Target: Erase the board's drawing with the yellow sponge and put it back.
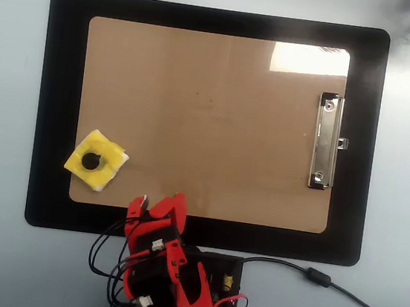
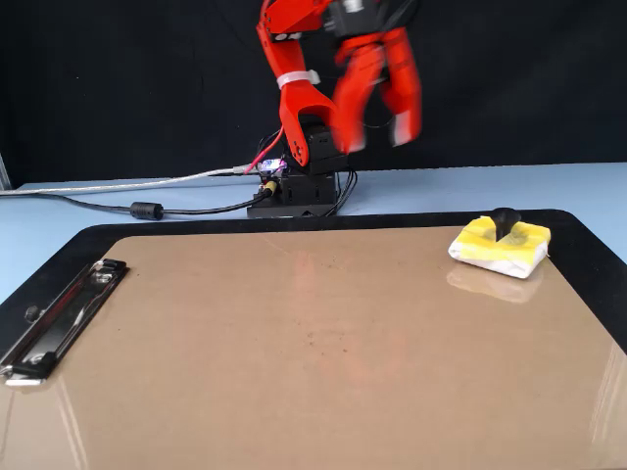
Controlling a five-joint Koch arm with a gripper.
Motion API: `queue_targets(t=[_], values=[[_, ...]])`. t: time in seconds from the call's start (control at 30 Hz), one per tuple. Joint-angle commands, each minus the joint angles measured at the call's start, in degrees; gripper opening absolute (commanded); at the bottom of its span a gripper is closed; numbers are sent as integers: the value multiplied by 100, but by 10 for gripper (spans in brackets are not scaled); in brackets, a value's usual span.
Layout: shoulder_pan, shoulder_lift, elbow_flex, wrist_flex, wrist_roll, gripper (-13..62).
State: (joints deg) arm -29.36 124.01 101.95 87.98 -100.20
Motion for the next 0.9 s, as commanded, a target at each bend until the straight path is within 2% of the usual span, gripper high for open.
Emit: queue_targets(t=[0.0, 0.1, 0.23, 0.33, 0.5, 0.87], values=[[923, 193, -18, 246, 958, 339], [2206, 272, 765, 229, 1898, 339], [3067, 554, 1978, 193, 2188, 341], [3138, 1107, 2733, 246, 2162, 341], [3296, 1081, 3709, 264, 2039, 341], [3357, 1072, 3955, 650, 1907, 345]])
